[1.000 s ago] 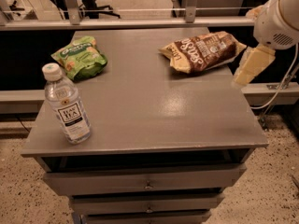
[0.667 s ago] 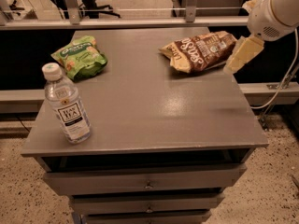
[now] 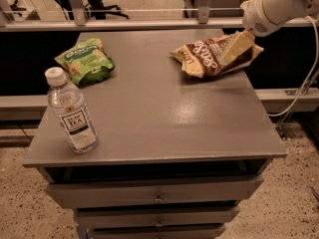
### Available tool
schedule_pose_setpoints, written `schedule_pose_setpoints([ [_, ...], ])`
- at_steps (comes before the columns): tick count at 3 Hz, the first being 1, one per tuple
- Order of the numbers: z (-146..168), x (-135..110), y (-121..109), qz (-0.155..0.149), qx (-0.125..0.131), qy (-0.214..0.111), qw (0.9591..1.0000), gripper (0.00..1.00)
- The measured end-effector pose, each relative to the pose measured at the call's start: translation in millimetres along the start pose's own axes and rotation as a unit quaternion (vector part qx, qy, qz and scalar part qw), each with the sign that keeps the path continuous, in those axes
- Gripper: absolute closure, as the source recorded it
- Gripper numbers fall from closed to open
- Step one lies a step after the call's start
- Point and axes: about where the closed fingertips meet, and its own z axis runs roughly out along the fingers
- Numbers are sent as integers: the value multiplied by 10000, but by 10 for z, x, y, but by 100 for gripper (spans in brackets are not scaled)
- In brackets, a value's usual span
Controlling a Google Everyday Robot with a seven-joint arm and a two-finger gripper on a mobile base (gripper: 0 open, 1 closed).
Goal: Pick brown chip bag
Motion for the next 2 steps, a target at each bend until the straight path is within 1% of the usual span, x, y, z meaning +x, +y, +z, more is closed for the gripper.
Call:
schedule_pose_setpoints([
  [1,351,-40,-50,164,-220,-62,9996,0],
  [2,575,-51,-13,299,-471,-55,9984,0],
])
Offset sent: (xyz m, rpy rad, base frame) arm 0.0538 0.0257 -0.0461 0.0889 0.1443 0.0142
